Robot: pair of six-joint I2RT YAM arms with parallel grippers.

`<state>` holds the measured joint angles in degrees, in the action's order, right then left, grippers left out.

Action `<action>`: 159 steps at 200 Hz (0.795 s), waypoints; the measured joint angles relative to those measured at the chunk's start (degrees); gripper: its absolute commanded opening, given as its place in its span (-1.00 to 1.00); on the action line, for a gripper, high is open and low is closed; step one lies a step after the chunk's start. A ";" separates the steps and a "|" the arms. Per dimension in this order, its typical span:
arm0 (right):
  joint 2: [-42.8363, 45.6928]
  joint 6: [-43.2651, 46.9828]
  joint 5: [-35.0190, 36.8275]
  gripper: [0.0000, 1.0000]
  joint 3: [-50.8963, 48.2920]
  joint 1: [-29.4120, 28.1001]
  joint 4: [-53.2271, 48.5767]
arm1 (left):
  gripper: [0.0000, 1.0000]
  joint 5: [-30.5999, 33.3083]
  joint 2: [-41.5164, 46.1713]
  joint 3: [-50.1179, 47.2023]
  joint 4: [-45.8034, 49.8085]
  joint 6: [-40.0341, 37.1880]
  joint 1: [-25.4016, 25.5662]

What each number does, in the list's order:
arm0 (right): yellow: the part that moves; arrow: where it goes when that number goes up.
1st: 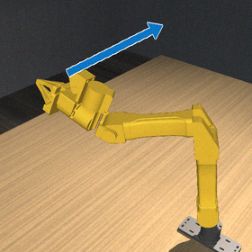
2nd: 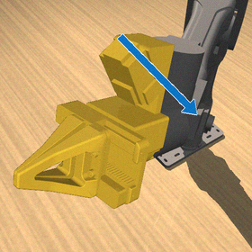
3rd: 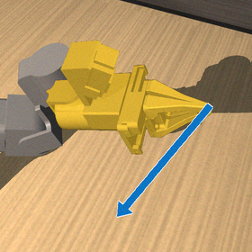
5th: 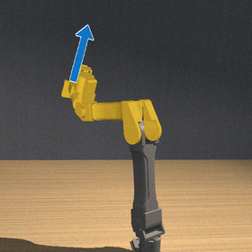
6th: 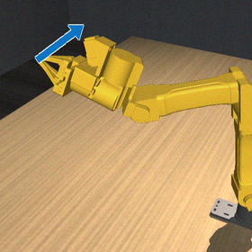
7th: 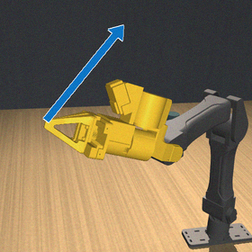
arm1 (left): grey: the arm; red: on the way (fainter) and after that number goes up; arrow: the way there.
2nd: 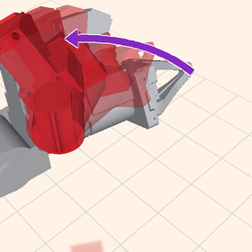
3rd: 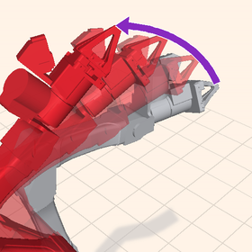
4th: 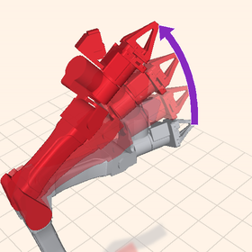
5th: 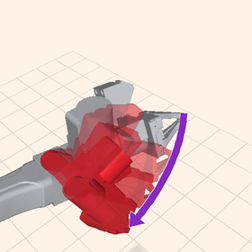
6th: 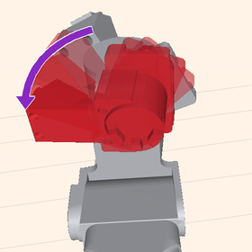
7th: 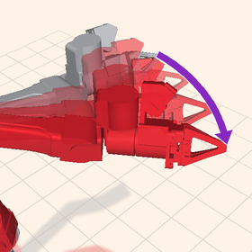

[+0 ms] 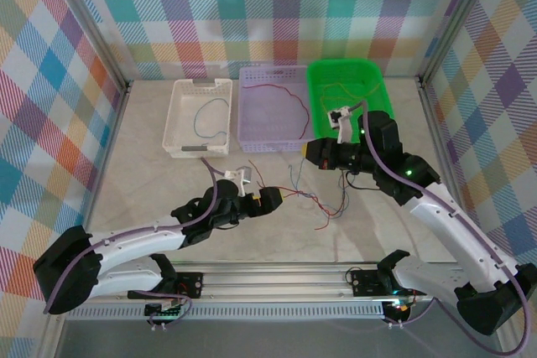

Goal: Untangle the cables

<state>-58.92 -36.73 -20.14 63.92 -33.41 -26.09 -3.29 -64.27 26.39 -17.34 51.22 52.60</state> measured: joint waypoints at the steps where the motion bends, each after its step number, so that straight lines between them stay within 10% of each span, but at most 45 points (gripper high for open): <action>1: 0.02 -0.04 -0.04 -1.00 -0.02 0.00 0.09 | 0.99 0.02 0.00 0.00 -0.04 0.04 0.07; 159: 3.52 -6.60 -2.10 -1.00 -3.96 0.00 6.91 | 0.11 7.37 -5.55 0.00 -5.73 4.42 2.08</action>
<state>-55.40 -43.33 -22.24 59.96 -33.41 -19.18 4.08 -69.82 26.39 -23.07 55.64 54.68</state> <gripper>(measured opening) 0.070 0.589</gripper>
